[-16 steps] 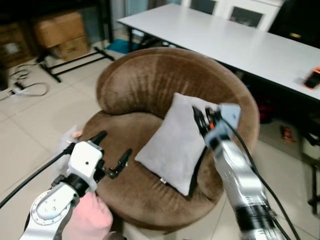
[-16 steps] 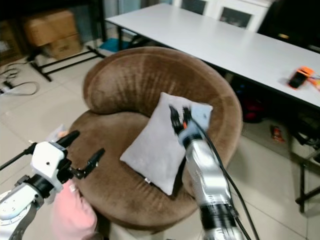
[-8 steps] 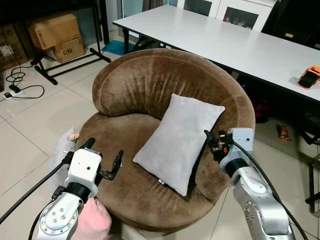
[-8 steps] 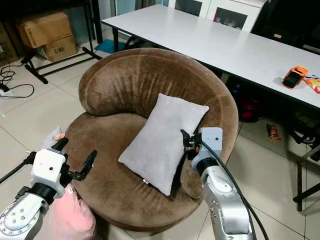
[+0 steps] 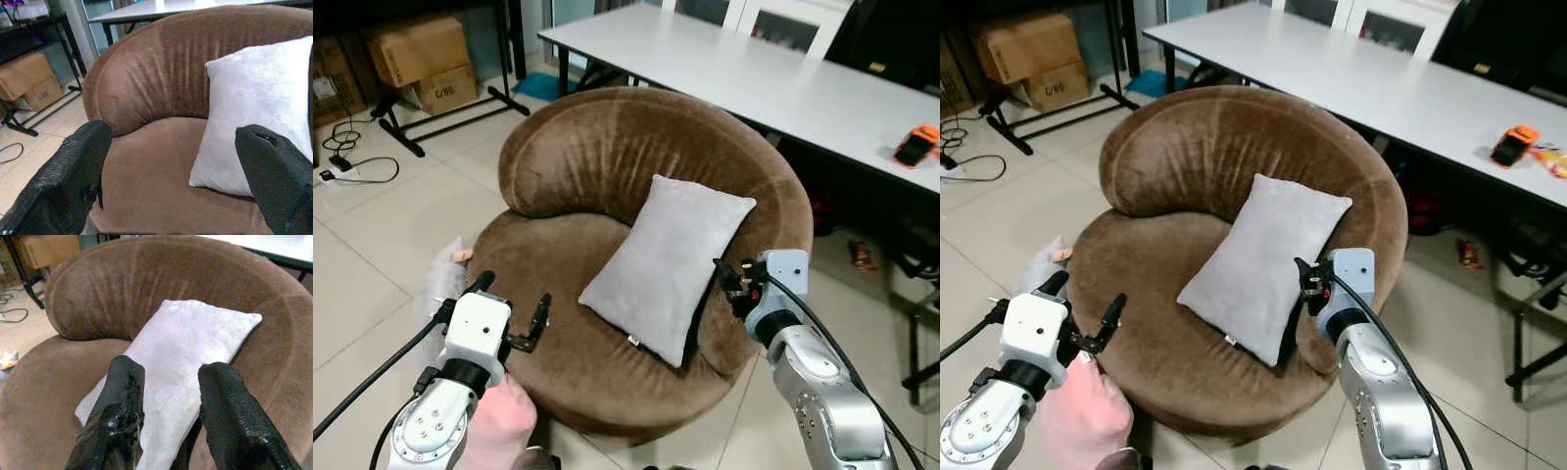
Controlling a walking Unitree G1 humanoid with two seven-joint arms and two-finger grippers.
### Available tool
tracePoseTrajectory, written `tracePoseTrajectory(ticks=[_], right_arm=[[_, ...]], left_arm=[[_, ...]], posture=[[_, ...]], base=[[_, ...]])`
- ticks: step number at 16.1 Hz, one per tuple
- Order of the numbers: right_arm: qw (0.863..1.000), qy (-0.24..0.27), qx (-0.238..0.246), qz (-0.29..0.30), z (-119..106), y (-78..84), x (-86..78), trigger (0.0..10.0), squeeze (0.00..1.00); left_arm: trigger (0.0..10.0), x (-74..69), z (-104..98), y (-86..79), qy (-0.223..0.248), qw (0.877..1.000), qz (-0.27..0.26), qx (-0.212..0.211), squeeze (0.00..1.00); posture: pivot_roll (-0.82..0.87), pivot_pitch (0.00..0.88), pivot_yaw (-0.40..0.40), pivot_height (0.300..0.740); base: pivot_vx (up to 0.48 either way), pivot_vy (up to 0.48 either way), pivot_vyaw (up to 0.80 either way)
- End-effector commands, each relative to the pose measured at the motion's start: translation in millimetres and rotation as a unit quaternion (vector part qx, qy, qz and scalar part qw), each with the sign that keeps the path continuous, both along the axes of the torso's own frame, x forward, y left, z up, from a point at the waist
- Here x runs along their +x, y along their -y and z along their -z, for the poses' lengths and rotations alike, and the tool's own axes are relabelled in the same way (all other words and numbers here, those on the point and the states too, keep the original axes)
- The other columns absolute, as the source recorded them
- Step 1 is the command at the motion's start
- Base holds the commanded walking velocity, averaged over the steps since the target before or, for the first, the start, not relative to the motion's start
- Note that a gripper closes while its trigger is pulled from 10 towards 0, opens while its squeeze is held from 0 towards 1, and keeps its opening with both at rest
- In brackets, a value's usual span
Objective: Move the pillow to the sofa from floor
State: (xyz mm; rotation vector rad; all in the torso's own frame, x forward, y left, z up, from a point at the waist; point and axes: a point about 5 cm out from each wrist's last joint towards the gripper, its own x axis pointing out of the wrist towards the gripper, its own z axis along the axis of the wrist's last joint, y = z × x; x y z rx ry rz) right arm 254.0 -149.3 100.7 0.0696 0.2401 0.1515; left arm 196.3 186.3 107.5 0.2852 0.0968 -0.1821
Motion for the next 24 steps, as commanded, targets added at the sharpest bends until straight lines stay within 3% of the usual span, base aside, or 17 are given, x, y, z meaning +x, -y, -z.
tracePoseTrajectory(ticks=[1, 6, 11, 13, 16, 21, 24], right_arm=[[1.000, -0.002, -0.010, 0.012, -1, 5.5, -0.1, 10.0, 0.00], [1.000, -0.004, -0.019, 0.011, 0, 9.4, -1.7, 10.0, 0.00], [0.999, 0.000, -0.028, -0.033, -1, -0.1, -2.9, 10.0, 0.00], [1.000, -0.009, -0.011, -0.023, 1, 0.3, -3.4, 10.0, 0.00], [0.999, -0.013, -0.033, -0.018, 3, 4.1, -1.9, 10.0, 0.00], [0.999, -0.024, -0.030, -0.017, 8, 2.9, -3.1, 10.0, 0.00], [0.999, -0.027, -0.017, -0.004, 10, 2.2, -4.0, 10.0, 0.00]], left_arm=[[10.0, 0.2, -3, 2.5, 0.009, 1.000, -0.005, 0.000, 0.00], [10.0, 0.8, -2, 1.9, 0.011, 1.000, -0.012, -0.006, 0.00], [10.0, 0.6, -3, 0.0, 0.014, 1.000, -0.025, -0.006, 0.00], [10.0, -1.4, -3, -1.8, 0.015, 0.999, -0.034, -0.005, 0.00], [10.0, -3.3, -2, -2.3, 0.015, 0.999, -0.037, -0.004, 0.00], [10.0, -6.7, -2, -3.8, 0.016, 0.999, -0.044, -0.002, 0.00], [10.0, -6.3, -2, -4.9, 0.014, 0.999, -0.035, 0.003, 0.00]], posture=[[0.06, 0.000, -0.091, 0.740], [0.05, 0.000, -0.094, 0.740], [0.06, 0.000, -0.108, 0.740], [0.06, 0.000, -0.110, 0.740], [0.06, 0.000, -0.115, 0.740], [0.07, 0.000, -0.124, 0.740], [0.08, 0.000, -0.094, 0.740]], base=[[0.000, 0.000, 0.00], [0.000, 0.000, 0.00], [0.000, 0.299, 0.12], [0.000, 0.307, 0.33], [0.000, 0.306, 0.00], [0.000, 0.309, 0.00], [0.000, 0.307, 0.00]])
